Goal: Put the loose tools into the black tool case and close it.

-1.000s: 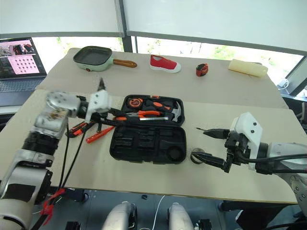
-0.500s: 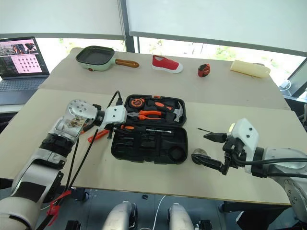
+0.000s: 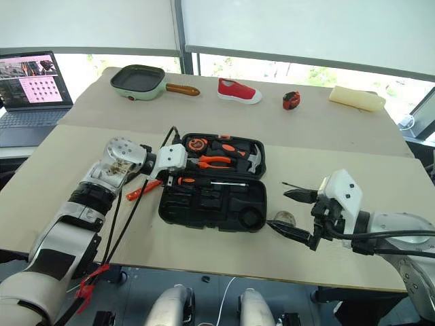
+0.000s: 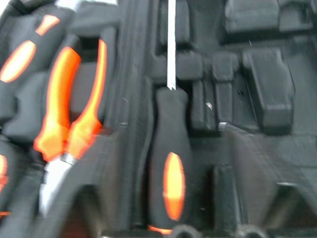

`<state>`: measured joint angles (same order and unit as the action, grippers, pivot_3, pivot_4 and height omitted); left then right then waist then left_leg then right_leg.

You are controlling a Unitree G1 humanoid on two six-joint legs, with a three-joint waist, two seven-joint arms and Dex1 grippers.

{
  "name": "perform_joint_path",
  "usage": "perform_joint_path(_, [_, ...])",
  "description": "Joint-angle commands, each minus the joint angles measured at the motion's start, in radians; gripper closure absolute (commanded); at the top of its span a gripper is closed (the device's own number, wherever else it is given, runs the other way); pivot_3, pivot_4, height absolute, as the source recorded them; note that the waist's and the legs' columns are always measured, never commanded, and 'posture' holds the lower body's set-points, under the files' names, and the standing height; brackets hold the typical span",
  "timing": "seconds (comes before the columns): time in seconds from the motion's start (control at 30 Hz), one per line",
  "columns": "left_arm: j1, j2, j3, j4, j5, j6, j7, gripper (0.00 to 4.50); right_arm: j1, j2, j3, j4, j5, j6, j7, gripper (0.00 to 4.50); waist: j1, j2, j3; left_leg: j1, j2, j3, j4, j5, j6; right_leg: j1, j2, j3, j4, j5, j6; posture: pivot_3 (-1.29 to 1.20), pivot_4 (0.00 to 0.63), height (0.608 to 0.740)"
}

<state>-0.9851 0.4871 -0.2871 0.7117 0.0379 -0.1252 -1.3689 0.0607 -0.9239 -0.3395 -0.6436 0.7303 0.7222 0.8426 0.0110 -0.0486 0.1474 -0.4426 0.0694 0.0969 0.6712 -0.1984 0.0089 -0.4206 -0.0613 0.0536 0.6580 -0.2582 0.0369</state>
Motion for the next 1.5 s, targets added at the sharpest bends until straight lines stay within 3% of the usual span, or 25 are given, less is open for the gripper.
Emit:
perform_joint_path(0.03, [-0.032, -0.009, 0.015, -0.025, -0.014, 0.004, -0.007, 3.22, -0.005, 0.002, -0.019, -0.021, 0.015, -0.009, -0.001, 0.00, 0.000, 0.000, 0.000, 0.000, 0.000, 0.000, 0.000, 0.000, 0.000, 0.000, 0.000, 0.000, 0.000, 0.000, 0.000, 0.00, 0.150, 0.740])
perform_joint_path(0.17, [-0.026, -0.023, 0.000, -0.019, 0.003, -0.011, -0.001, 4.44, -0.013, 0.004, -0.007, -0.017, 0.006, -0.014, -0.005, 0.00, 0.000, 0.000, 0.000, 0.000, 0.000, 0.000, 0.000, 0.000, 0.000, 0.000, 0.000, 0.000, 0.000, 0.000, 0.000, 0.00, 0.150, 0.740])
perform_joint_path(0.77, [0.024, -0.057, -0.112, 0.074, 0.165, -0.111, 0.120, 4.44, -0.024, 0.026, 0.005, -0.013, 0.015, -0.001, -0.030, 0.00, 0.004, 0.002, -0.001, 0.001, 0.000, -0.002, 0.003, 0.000, 0.000, 0.003, 0.000, -0.001, 0.001, 0.000, 0.000, 0.00, 0.150, 0.740])
perform_joint_path(0.9, [0.006, -0.065, -0.074, 0.063, 0.112, -0.066, 0.093, 4.44, 0.002, 0.029, -0.020, -0.015, 0.001, 0.001, -0.047, 0.00, 0.004, 0.002, -0.001, 0.001, -0.001, -0.003, 0.006, 0.000, 0.000, 0.005, 0.000, -0.002, 0.002, 0.000, 0.000, 0.00, 0.150, 0.740])
perform_joint_path(0.97, [-0.002, -0.068, -0.013, -0.001, 0.021, 0.031, 0.049, 4.44, 0.043, 0.033, -0.072, -0.009, -0.011, 0.007, -0.068, 0.00, 0.004, 0.002, -0.001, 0.001, -0.001, -0.004, 0.006, 0.000, 0.000, 0.006, 0.000, -0.002, 0.002, 0.000, 0.000, 0.00, 0.150, 0.740])
perform_joint_path(1.07, [0.001, -0.053, 0.078, -0.138, -0.131, 0.217, -0.021, 3.72, 0.127, 0.035, -0.174, 0.015, -0.027, 0.015, -0.078, 0.00, 0.003, 0.002, -0.001, -0.002, -0.001, -0.004, 0.006, 0.000, 0.000, 0.002, 0.000, -0.002, 0.003, 0.000, 0.000, 0.00, 0.150, 0.740])
perform_joint_path(1.23, [0.092, 0.020, 0.196, -0.456, -0.337, 0.493, -0.044, 1.97, 0.279, 0.019, -0.324, 0.124, -0.123, -0.030, -0.034, 0.00, -0.005, 0.006, -0.002, -0.004, -0.001, -0.006, 0.006, 0.000, 0.000, 0.000, 0.001, -0.002, 0.004, -0.001, 0.001, 0.00, 0.150, 0.740])
perform_joint_path(1.4, [0.197, 0.143, 0.220, -0.756, -0.527, 0.749, -0.111, 0.16, 0.241, -0.059, -0.295, 0.350, -0.258, -0.146, 0.006, 0.00, -0.023, 0.007, -0.001, 0.000, -0.001, -0.005, 0.006, 0.000, 0.000, 0.003, 0.001, -0.001, 0.005, -0.001, 0.001, 0.00, 0.150, 0.740])
perform_joint_path(1.5, [0.238, 0.182, 0.202, -0.843, -0.559, 0.782, -0.112, 0.06, 0.142, -0.096, -0.191, 0.452, -0.325, -0.210, 0.016, 0.00, -0.027, 0.008, -0.001, 0.003, -0.001, -0.005, 0.006, 0.000, 0.000, 0.005, 0.001, 0.000, 0.005, -0.002, 0.000, 0.00, 0.150, 0.740])
